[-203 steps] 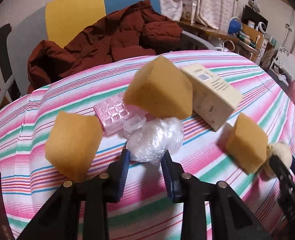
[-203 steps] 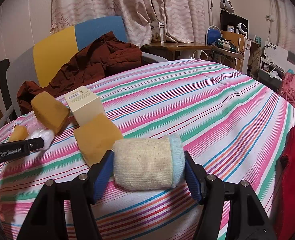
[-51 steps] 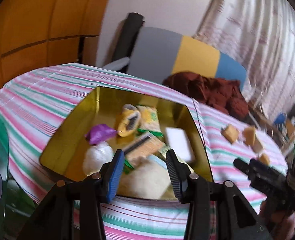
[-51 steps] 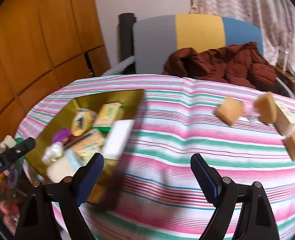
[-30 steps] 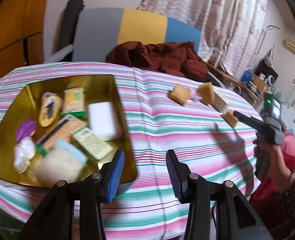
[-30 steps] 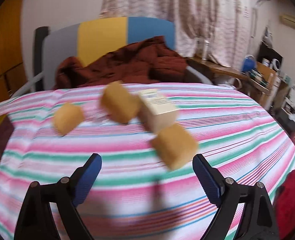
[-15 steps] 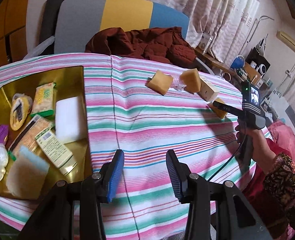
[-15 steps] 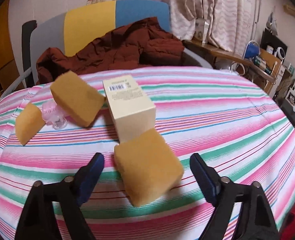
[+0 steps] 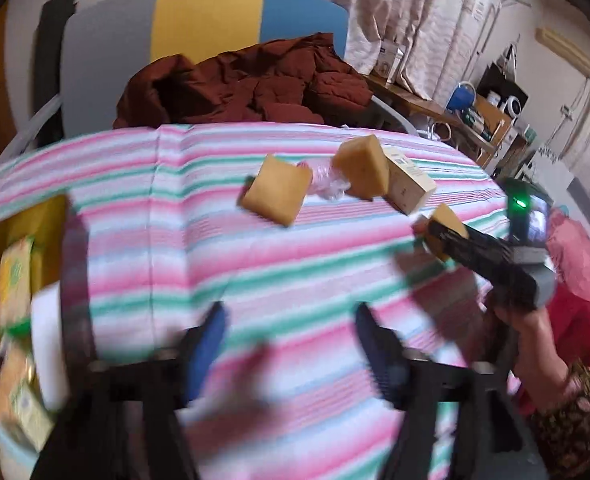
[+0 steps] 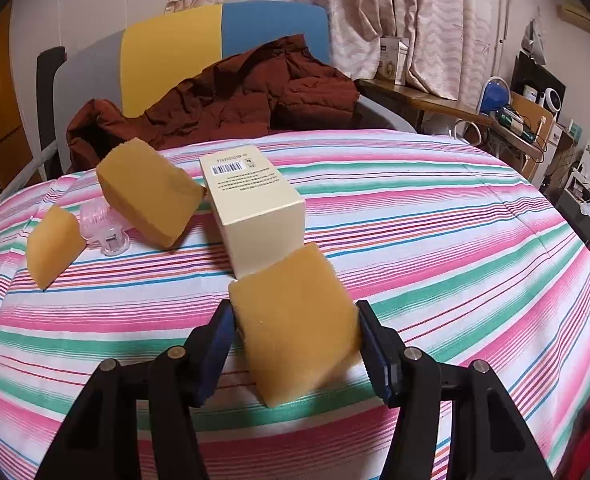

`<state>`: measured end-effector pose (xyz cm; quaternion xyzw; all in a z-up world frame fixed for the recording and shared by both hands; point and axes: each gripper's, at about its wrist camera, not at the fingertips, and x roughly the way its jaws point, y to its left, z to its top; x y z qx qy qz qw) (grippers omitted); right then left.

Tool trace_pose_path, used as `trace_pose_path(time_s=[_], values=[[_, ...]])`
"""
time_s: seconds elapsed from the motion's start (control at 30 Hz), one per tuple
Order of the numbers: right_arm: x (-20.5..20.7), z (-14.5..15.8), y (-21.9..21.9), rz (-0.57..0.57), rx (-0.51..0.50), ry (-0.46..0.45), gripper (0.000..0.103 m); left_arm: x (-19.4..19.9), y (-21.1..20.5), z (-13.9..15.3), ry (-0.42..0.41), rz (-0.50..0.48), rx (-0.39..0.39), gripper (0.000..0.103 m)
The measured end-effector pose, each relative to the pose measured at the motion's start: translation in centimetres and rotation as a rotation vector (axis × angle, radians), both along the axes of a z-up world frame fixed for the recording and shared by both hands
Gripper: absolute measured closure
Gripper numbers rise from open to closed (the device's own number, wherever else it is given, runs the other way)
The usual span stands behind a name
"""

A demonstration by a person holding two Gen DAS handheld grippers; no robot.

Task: Organize objects
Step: 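Grasp the flat yellow sponge with the left tool, then carry the flat yellow sponge over the gold tray with the left tool while the right holds its sponge block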

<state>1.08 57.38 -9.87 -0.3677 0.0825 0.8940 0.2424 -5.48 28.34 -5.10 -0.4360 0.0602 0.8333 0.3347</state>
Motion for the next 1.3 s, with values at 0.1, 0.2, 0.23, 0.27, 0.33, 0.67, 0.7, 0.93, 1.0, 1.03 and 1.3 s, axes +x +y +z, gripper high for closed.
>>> trace_pose_path(time_s=[0.1,0.2,0.23,0.27,0.33,0.67,0.7,0.93,1.0,1.03,1.3], values=[[0.1,0.0,0.0,-0.004,0.002,0.008,0.043,-2.6,2.6,-0.5,0.006,-0.021,-0.029,0.02],[0.3,0.0,-0.1,-0.01,0.006,0.012,0.043,-5.1,4.9,-1.4,0.016,-0.028,-0.073,0.02],[0.3,0.0,-0.1,-0.014,0.008,0.012,0.043,-6.0,5.6,-1.7,0.017,-0.024,-0.09,0.02],[0.3,0.0,-0.1,-0.016,0.009,0.012,0.043,-6.9,6.1,-2.3,0.011,-0.015,-0.104,0.02],[0.3,0.0,-0.1,-0.018,0.009,0.015,0.043,-8.1,7.2,-3.0,0.013,0.004,-0.14,0.02],[0.3,-0.1,0.1,-0.023,0.011,0.017,0.043,-10.4,10.6,-5.3,0.006,0.037,-0.167,0.024],[0.3,-0.2,0.1,-0.024,0.011,0.016,0.043,-10.4,10.7,-5.6,0.012,0.046,-0.17,0.028],[0.2,-0.2,0.1,-0.027,0.012,0.017,0.043,-9.9,9.6,-5.7,0.076,0.038,-0.155,0.047],[0.2,-0.3,0.0,-0.026,0.016,0.016,0.043,-9.6,9.1,-5.7,0.081,0.043,-0.136,0.049],[0.2,-0.3,0.0,-0.027,0.02,0.015,0.043,-9.3,8.8,-5.8,0.087,0.044,-0.126,0.049],[0.2,-0.3,-0.1,-0.033,0.038,0.016,0.043,-7.3,6.9,-4.9,0.124,0.09,-0.056,0.051]])
